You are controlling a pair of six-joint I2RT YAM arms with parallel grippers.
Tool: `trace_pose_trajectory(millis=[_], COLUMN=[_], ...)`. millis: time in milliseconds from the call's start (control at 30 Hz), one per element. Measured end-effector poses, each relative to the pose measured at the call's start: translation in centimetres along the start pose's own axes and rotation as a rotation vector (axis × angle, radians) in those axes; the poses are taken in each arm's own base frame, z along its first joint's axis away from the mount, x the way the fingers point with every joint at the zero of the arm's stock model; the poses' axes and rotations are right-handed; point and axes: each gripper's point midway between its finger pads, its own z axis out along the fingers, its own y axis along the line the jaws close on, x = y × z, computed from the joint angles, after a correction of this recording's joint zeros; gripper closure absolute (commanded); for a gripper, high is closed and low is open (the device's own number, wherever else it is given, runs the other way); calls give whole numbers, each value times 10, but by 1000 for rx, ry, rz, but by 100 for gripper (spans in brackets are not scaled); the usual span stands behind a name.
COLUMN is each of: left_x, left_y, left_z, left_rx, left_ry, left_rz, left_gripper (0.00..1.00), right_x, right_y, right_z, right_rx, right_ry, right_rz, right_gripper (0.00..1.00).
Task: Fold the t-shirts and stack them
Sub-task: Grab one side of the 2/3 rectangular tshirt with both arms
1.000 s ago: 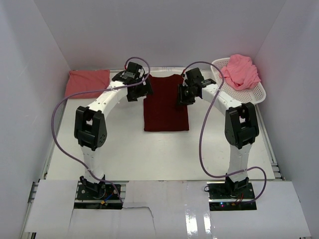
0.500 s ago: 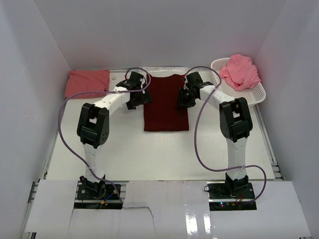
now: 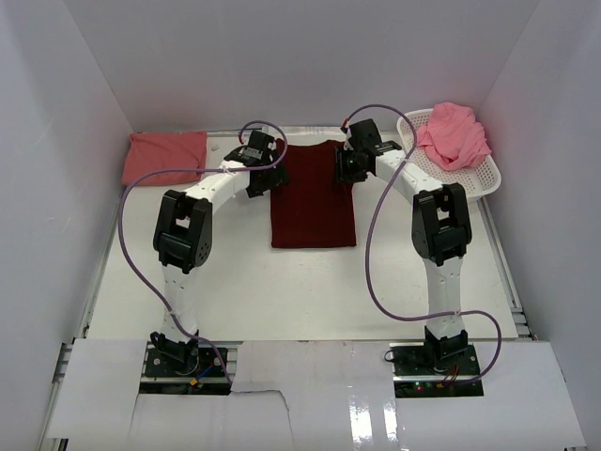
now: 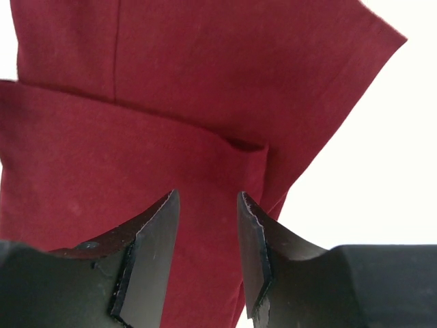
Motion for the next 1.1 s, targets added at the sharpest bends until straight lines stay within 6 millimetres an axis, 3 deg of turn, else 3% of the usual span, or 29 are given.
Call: trace_pose_trajectory(millis=[133, 200, 400, 433, 567, 767, 1100], left_x=[3, 6, 2, 0, -11, -12, -4], left_y=[4, 7, 7, 5, -2, -2, 5], left_z=[10, 16, 24, 23, 20, 25, 37], left_rx=[-19, -32, -41, -38, -19, -23, -41], left_ry=[1, 7, -1, -7, -32, -39, -16], left_rz=[1, 3, 14, 13, 13, 17, 14], left_gripper=[15, 20, 21, 21, 27, 29, 47], right_x=[-6, -4, 2, 3, 9, 10, 10], right_y=[-5, -8, -17, -18, -23, -25, -25], right_z=[11, 17, 32, 34, 38, 38, 38], right_rx=[20, 30, 56, 60, 73, 81, 85], right_ry=[-7, 0, 22, 27, 45, 46, 46], right_rz=[-16, -24, -32, -34, -43, -47, -46], right_gripper=[55, 56, 59, 60, 82, 92, 92])
